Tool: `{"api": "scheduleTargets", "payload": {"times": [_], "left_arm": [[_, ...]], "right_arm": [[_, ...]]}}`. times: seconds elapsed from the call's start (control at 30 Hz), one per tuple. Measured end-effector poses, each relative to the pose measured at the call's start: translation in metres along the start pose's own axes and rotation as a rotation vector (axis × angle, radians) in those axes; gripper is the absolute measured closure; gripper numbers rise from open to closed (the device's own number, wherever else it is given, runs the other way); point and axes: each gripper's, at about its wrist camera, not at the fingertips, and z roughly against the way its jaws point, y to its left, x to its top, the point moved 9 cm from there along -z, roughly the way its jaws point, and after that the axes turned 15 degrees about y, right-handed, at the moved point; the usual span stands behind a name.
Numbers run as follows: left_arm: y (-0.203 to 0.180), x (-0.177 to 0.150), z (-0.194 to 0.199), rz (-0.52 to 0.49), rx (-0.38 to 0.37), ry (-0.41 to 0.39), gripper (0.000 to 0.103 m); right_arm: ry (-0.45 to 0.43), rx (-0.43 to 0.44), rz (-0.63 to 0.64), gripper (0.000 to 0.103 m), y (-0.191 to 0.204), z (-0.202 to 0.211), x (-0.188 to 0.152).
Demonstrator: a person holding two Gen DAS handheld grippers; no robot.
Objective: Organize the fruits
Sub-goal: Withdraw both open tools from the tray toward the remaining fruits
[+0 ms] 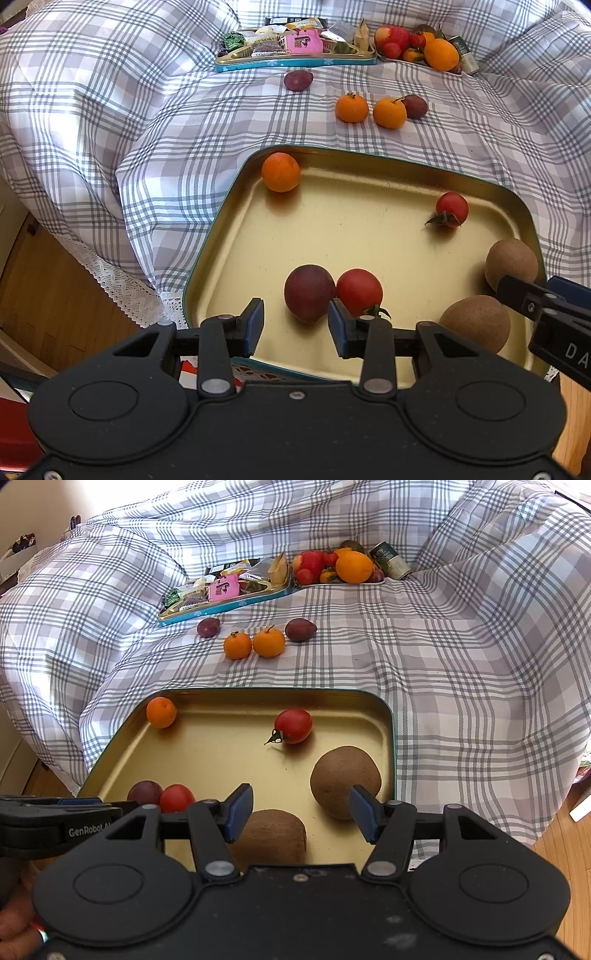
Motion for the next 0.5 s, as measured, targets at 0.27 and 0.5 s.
{"api": "scheduleTargets", "payload": {"times": [0.27, 0.5], "left_arm": [[-0.0036, -0.003, 0.0004, -0.023, 0.009, 0.003, 0.056], [-0.003, -0.0039, 0.0019, -0.019, 0.01, -0.003, 0.056]], "right_arm": [[0.005, 0.002, -0.005, 0.041, -0.0003, -0.0006, -0.0018], [0.014, 0.003, -0.014, 0.041, -0.001, -0.0017, -0.0038]]}}
